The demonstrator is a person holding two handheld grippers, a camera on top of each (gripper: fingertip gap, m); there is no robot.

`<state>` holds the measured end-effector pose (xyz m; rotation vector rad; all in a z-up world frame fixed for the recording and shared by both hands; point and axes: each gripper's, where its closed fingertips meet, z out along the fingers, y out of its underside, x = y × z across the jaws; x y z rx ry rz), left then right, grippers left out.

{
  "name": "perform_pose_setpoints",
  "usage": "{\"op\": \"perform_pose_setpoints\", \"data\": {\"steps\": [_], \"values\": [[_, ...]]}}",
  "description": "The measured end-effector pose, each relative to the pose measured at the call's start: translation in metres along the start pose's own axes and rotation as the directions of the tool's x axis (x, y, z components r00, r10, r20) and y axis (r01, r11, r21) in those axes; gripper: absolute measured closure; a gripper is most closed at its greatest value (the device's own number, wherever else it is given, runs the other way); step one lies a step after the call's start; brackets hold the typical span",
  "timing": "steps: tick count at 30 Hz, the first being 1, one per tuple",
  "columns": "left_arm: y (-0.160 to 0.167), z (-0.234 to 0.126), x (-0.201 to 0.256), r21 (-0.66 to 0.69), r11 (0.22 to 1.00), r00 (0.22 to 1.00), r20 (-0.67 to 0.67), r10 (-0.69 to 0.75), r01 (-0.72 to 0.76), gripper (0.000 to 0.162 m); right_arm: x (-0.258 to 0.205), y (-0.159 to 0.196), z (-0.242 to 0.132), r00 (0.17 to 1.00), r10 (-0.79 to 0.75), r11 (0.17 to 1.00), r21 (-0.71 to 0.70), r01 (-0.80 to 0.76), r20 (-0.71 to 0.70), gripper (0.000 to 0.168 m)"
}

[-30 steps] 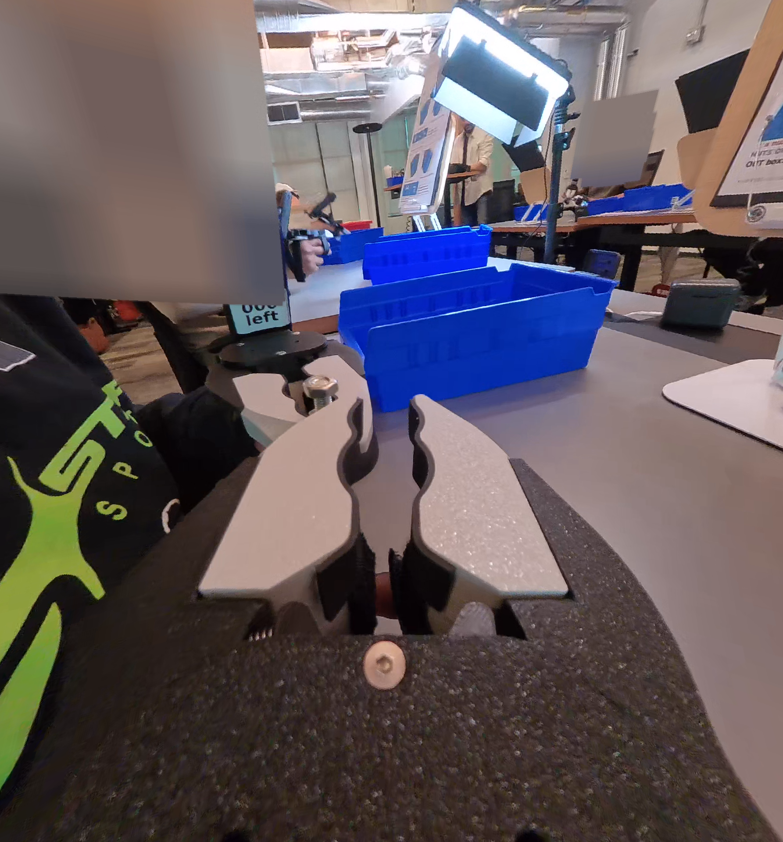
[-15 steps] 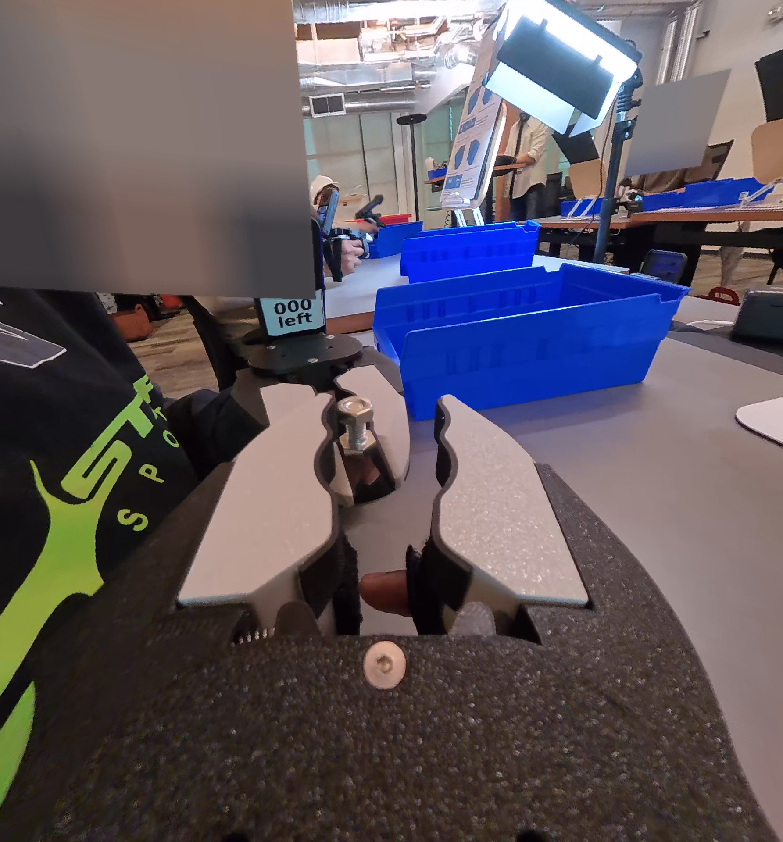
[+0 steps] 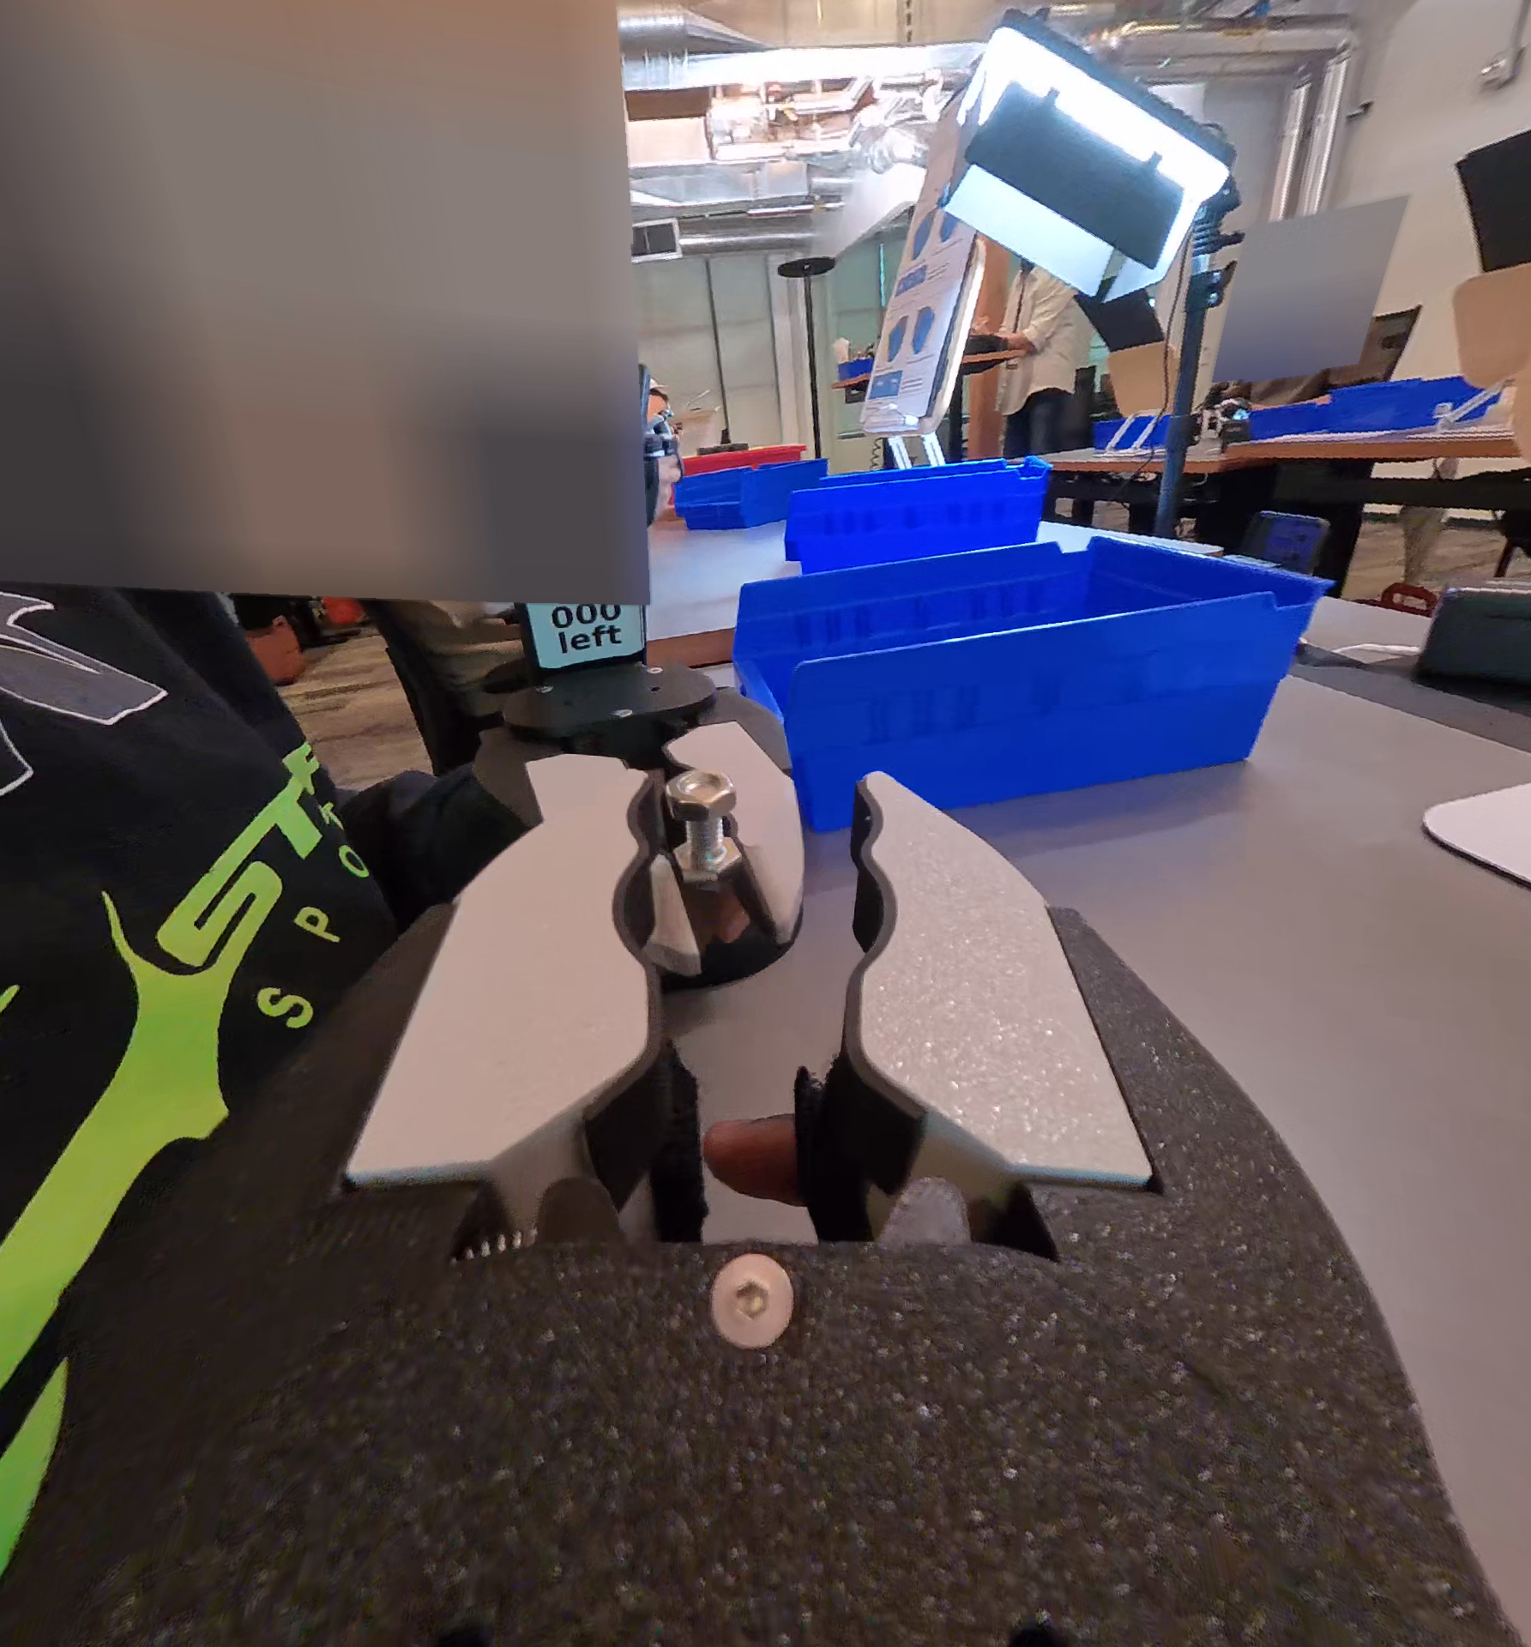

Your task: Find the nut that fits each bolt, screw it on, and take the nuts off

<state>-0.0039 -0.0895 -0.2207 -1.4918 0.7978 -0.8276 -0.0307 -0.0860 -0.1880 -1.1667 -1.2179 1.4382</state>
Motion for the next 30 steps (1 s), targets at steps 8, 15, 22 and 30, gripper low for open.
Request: {"op": "perform_pose_setpoints", "data": {"steps": [8,15,22,30], "values": [[-0.001,0.000,0.000,0.004,1.000,1.000,-0.001,0.001,-0.001,0.147,0.004,0.001,-0.003,1.000,-0.005,1.000,-0.013,0.004,-0.013,0.125],[-0.001,0.000,0.001,0.004,1.000,1.000,-0.004,0.002,-0.002,0.147,0.012,-0.003,-0.017,0.998,-0.001,1.000,0.019,0.002,-0.063,0.139],[0.000,0.000,0.000,0.002,1.000,1.000,-0.001,0.002,-0.002,0.147,-0.002,-0.001,0.002,1.000,-0.011,1.000,0.004,0.011,0.003,0.126],[-0.001,0.000,0.000,0.004,1.000,1.000,-0.001,0.001,-0.001,0.147,0.003,0.002,-0.002,1.000,-0.003,1.000,-0.003,0.002,-0.019,0.125]]}}
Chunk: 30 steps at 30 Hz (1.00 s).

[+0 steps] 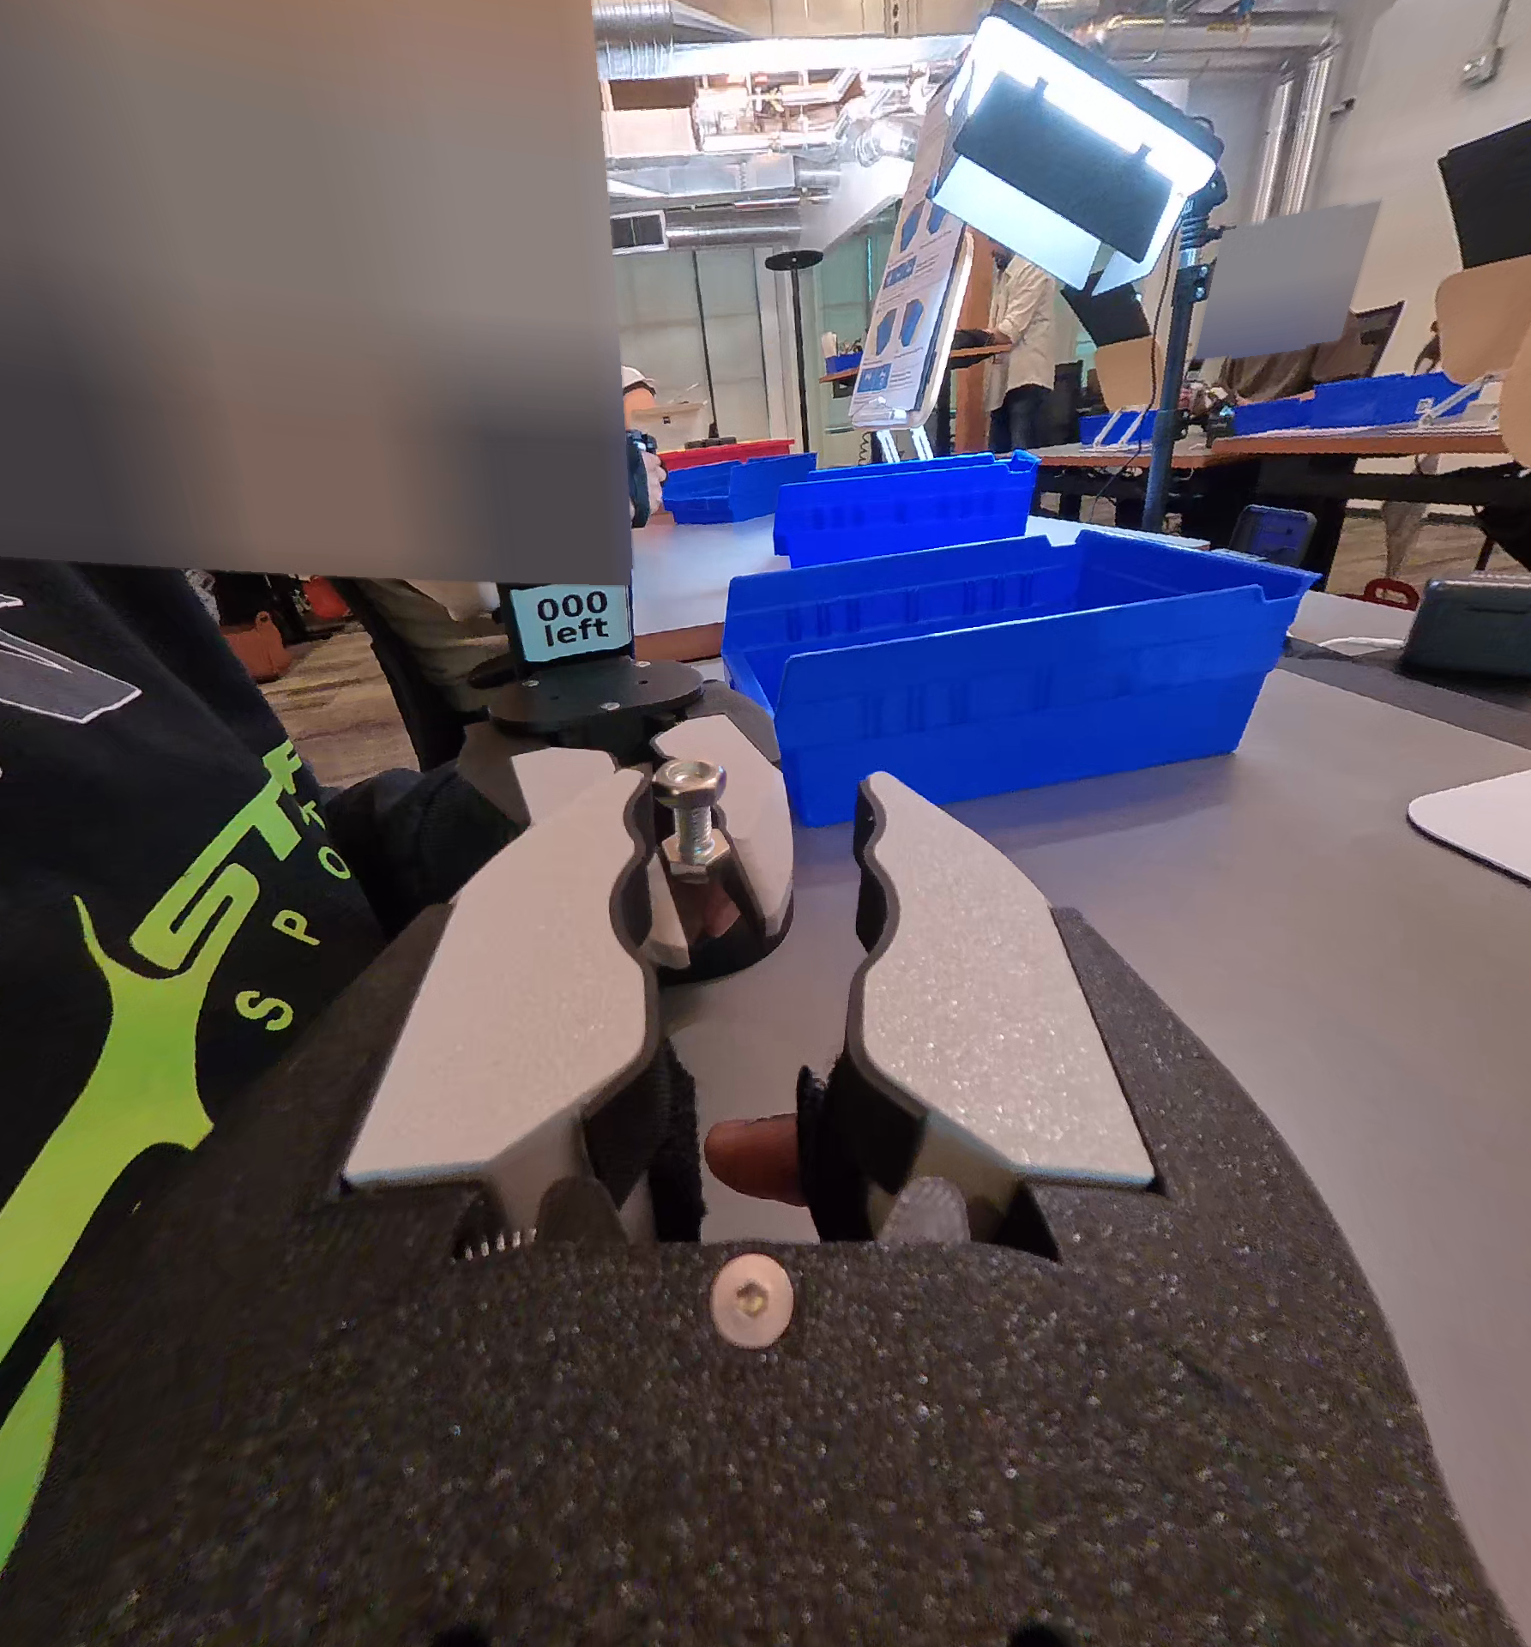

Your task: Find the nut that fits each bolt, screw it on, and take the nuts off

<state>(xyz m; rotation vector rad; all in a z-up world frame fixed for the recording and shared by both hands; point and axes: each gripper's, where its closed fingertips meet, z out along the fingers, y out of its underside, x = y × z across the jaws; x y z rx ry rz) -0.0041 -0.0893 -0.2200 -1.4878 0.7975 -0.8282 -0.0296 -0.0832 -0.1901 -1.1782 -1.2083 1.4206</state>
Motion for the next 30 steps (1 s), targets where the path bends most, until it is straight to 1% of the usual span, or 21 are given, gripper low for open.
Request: {"op": "perform_pose_setpoints", "data": {"steps": [2,4,6,13,19,22,25,30], "values": [[0.000,0.000,0.000,0.002,1.000,1.000,0.001,0.000,0.000,0.147,0.003,0.000,-0.004,1.000,-0.002,1.000,0.003,0.002,-0.015,0.125],[0.000,0.000,0.001,0.003,1.000,1.000,-0.003,0.002,-0.002,0.147,0.009,-0.001,-0.009,0.999,-0.003,1.000,0.007,0.003,-0.047,0.131],[0.000,0.000,0.000,-0.001,1.000,1.000,0.000,0.005,-0.005,0.147,0.010,-0.001,-0.012,0.999,0.000,1.000,0.013,0.000,-0.052,0.132],[0.001,0.000,0.000,-0.006,1.000,1.000,0.000,0.005,-0.005,0.147,-0.003,-0.002,-0.001,1.000,-0.008,1.000,0.013,0.008,0.014,0.126],[0.001,0.000,0.000,-0.004,1.000,1.000,0.000,0.001,-0.001,0.147,0.003,0.000,-0.003,1.000,-0.008,1.000,0.003,0.008,-0.003,0.123],[0.000,-0.001,0.001,0.000,1.000,1.000,-0.004,0.003,-0.003,0.147,0.010,-0.001,-0.011,0.999,-0.010,1.000,0.014,0.011,-0.048,0.130],[0.001,-0.001,0.000,-0.002,1.000,1.000,-0.002,0.000,0.000,0.147,0.006,-0.004,-0.012,1.000,-0.001,1.000,0.031,0.002,-0.021,0.129],[0.001,-0.001,0.000,-0.003,1.000,1.000,0.003,0.000,0.000,0.147,-0.004,-0.003,0.000,0.999,-0.022,1.000,0.013,0.022,0.023,0.128]]}}
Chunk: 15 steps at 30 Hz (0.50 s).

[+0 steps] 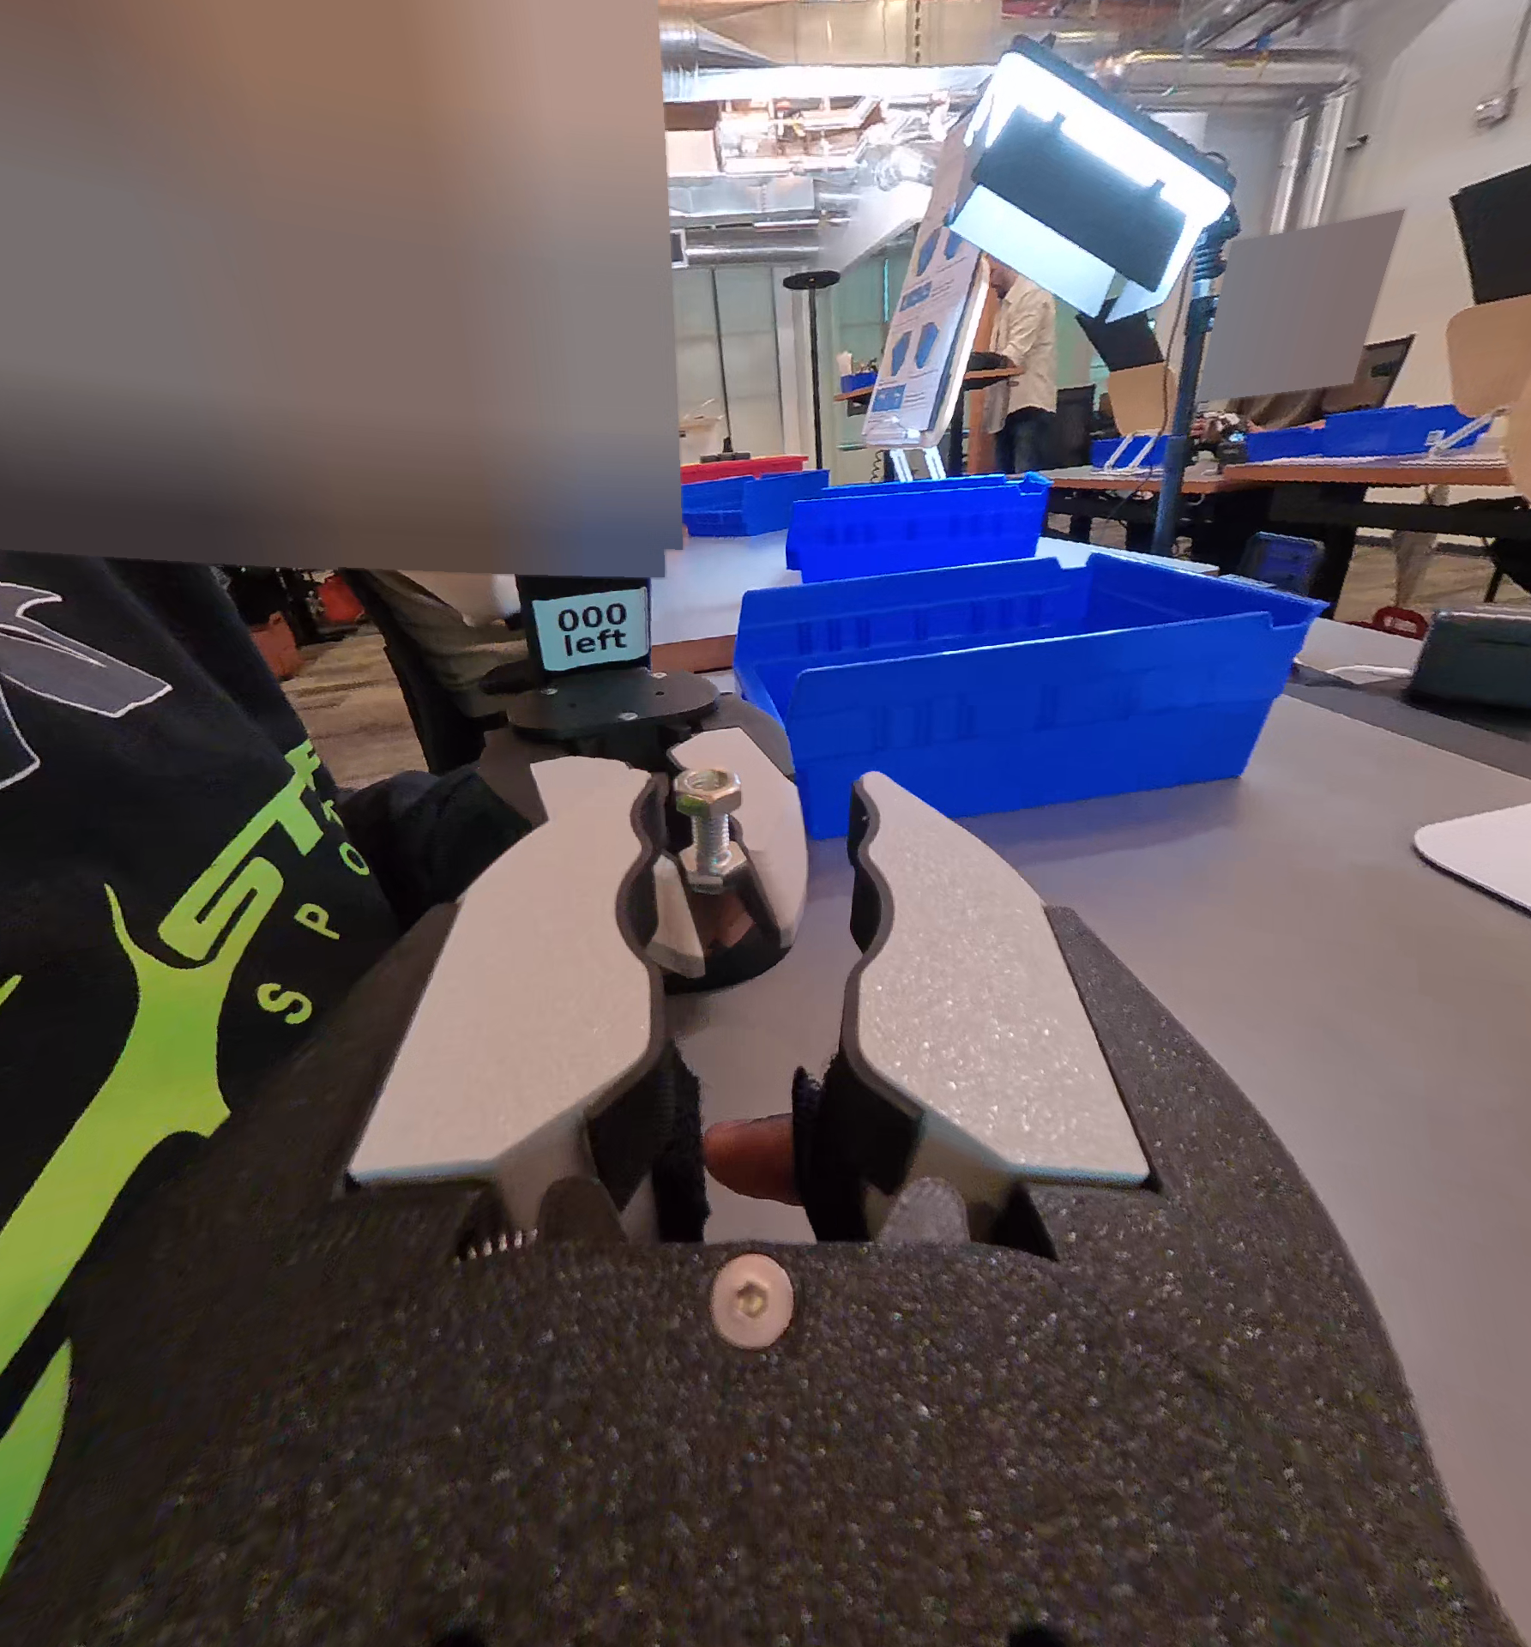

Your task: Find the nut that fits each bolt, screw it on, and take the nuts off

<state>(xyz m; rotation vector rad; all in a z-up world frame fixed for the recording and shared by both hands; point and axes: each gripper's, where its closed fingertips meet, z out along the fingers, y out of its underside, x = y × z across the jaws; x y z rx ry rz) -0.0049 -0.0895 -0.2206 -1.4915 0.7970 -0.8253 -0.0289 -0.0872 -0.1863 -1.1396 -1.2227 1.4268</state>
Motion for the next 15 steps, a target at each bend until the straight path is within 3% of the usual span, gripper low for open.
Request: {"op": "perform_pose_setpoints", "data": {"steps": [15], "values": [[-0.0001,-0.0003,0.0000,0.001,1.000,1.000,0.000,0.001,-0.001,0.147,0.0015,0.0009,0.0011,1.000,-0.018,1.000,-0.017,0.018,-0.006,0.129]]}}
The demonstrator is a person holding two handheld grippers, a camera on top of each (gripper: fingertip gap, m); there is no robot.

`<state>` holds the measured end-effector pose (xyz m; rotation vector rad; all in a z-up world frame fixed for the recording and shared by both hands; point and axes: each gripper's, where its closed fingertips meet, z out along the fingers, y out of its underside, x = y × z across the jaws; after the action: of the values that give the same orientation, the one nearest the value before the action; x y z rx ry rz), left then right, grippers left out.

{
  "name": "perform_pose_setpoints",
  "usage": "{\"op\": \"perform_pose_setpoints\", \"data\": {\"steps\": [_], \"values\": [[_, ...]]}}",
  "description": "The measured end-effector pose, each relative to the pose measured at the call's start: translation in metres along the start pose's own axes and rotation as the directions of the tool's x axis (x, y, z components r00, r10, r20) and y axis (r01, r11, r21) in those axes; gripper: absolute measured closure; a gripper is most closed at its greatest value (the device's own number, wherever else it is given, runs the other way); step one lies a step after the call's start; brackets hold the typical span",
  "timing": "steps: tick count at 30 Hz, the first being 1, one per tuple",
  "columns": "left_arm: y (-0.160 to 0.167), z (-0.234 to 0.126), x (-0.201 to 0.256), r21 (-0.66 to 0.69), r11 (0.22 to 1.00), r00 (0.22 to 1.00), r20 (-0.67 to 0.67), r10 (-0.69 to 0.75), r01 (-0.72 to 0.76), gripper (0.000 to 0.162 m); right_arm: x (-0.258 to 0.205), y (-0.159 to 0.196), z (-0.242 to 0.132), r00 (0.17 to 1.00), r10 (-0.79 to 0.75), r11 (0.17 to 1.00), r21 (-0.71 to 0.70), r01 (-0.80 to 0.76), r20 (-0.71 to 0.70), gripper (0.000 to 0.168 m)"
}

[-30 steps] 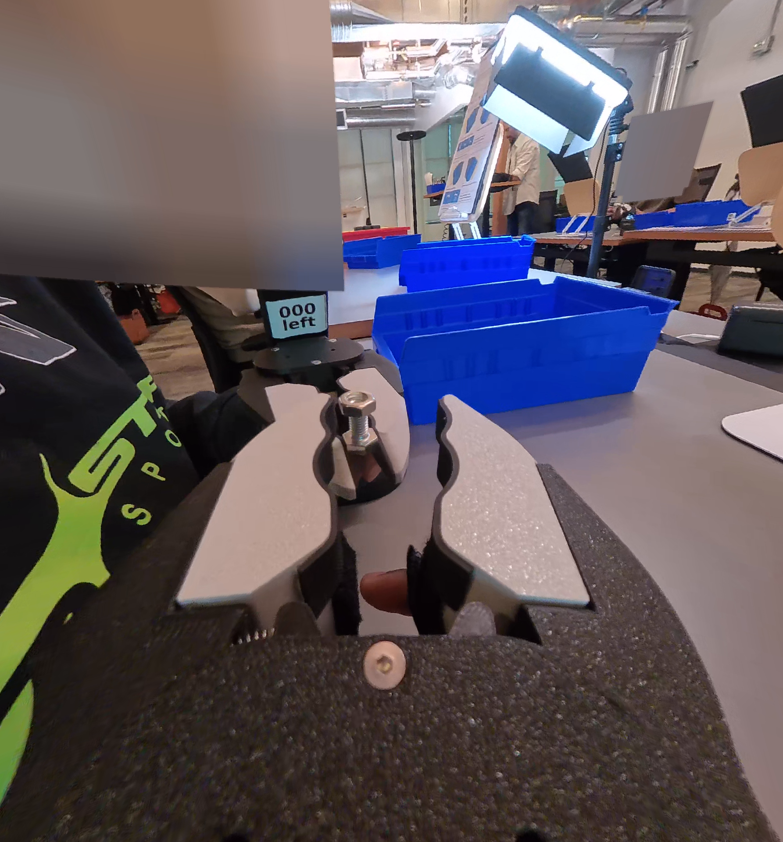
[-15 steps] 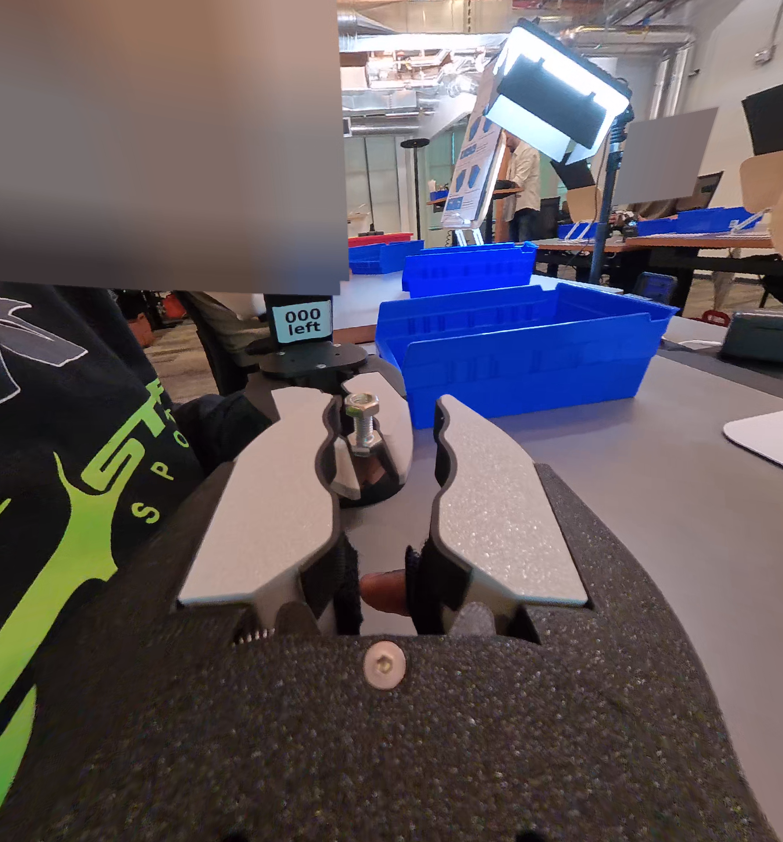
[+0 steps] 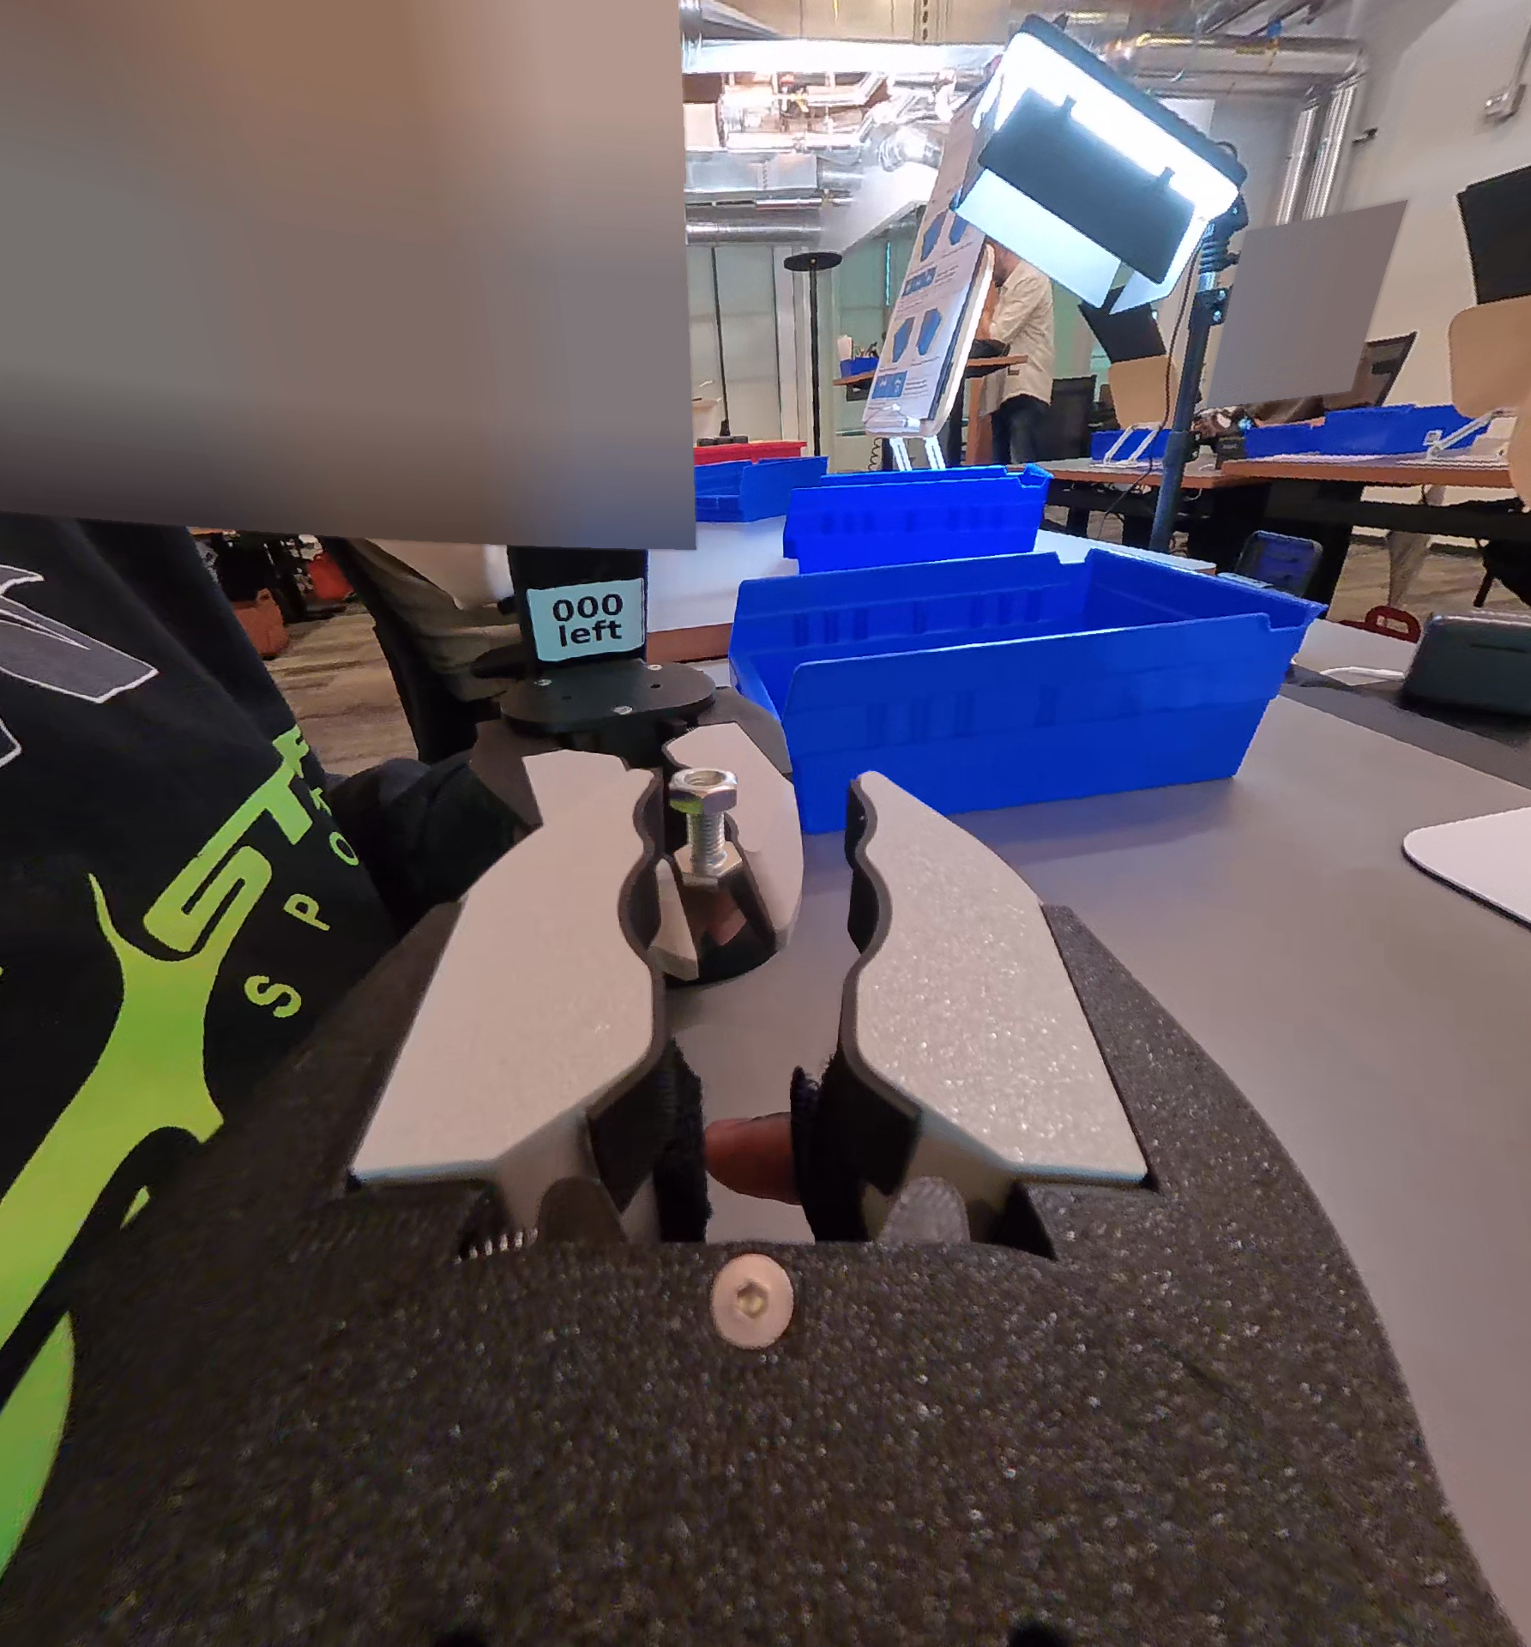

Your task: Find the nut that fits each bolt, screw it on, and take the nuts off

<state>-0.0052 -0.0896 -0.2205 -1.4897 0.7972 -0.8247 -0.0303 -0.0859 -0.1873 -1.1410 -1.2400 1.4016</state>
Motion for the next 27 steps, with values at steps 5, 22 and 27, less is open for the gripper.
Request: {"op": "perform_pose_setpoints", "data": {"steps": [5,22,27], "values": [[0.000,0.000,-0.001,-0.001,1.000,1.000,0.003,-0.002,0.002,0.147,-0.002,-0.003,-0.004,1.000,0.017,1.000,0.014,-0.017,0.015,0.129],[0.004,0.002,0.001,-0.026,1.000,1.000,0.000,0.012,-0.012,0.147,0.003,-0.014,-0.017,1.000,-0.025,0.997,-0.077,0.024,-0.016,0.153],[0.003,0.002,0.000,-0.018,1.000,1.000,0.001,0.009,-0.009,0.147,0.065,-0.045,-0.091,0.931,-0.119,0.984,-0.165,0.065,-0.345,0.153]]}}
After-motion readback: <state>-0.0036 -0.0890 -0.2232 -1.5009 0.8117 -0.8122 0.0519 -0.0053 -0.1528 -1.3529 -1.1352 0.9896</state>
